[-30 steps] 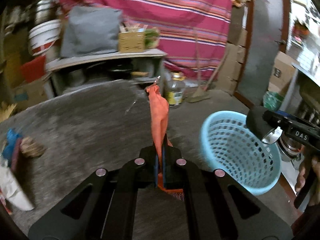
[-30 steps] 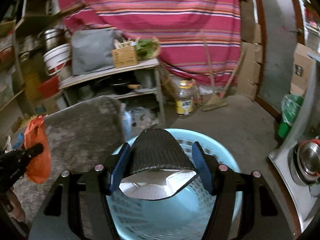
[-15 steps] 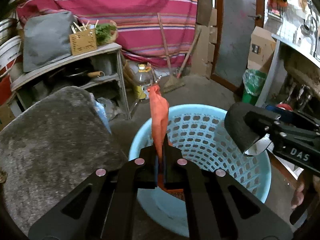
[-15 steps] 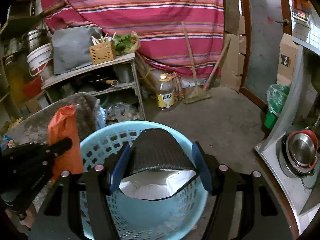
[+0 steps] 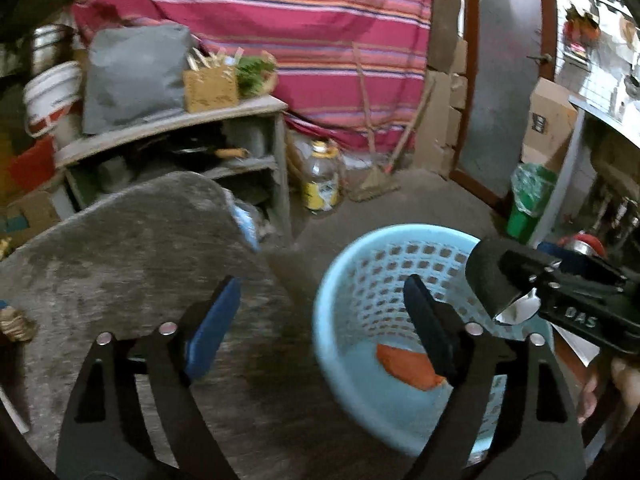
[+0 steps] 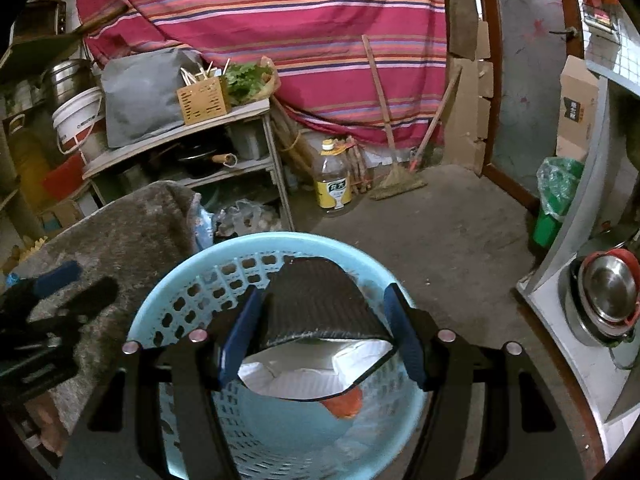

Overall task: Collect trash
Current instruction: 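Open both tools to drop the orange bag and silver pouch into the basket, then grasp the red snack wrapper with the left tool while the right tool grasps the white tissue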

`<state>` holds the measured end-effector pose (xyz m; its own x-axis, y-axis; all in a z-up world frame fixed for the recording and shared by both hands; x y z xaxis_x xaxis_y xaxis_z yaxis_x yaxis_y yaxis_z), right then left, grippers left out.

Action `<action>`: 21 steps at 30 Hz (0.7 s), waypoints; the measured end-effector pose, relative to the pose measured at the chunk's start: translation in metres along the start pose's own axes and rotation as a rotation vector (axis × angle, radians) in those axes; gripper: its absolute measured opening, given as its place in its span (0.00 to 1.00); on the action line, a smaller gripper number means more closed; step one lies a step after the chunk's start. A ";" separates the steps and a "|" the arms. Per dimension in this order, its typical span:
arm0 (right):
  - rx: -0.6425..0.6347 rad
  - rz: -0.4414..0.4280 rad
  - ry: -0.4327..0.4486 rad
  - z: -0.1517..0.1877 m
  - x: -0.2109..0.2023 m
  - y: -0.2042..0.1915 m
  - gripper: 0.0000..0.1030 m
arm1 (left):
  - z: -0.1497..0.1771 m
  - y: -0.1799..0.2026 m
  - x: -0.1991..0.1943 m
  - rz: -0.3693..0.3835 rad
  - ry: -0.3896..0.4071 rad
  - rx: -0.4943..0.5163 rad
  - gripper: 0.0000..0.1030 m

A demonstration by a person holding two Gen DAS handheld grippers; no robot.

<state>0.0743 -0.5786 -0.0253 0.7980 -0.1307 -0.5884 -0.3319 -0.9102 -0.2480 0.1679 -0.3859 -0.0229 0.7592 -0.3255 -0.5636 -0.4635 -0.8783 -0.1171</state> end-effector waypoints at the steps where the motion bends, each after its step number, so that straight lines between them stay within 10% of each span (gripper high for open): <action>1: 0.006 -0.008 0.005 0.001 0.003 -0.003 0.63 | 0.001 -0.006 -0.005 -0.023 0.012 0.002 0.82; 4: 0.028 0.005 0.020 0.000 0.007 -0.011 0.86 | 0.003 -0.025 -0.020 -0.082 0.056 -0.007 0.82; 21: -0.114 -0.121 0.053 0.005 -0.006 -0.161 0.94 | 0.048 -0.191 -0.076 -0.280 -0.027 -0.194 0.95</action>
<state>0.1205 -0.4292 0.0143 0.8552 -0.0354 -0.5172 -0.1751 -0.9587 -0.2240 0.1770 -0.1766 0.0025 0.8313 -0.0551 -0.5531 -0.1411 -0.9834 -0.1142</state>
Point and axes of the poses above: each gripper's, at about its wrist camera, not at the fingertips, and x roughly the way its jaws point, y to its right, z to its underside, the point moved 2 cm from there along x, roughly the way its jaws point, and after that the axes turned 12 degrees about -z, right-handed, at the moved point
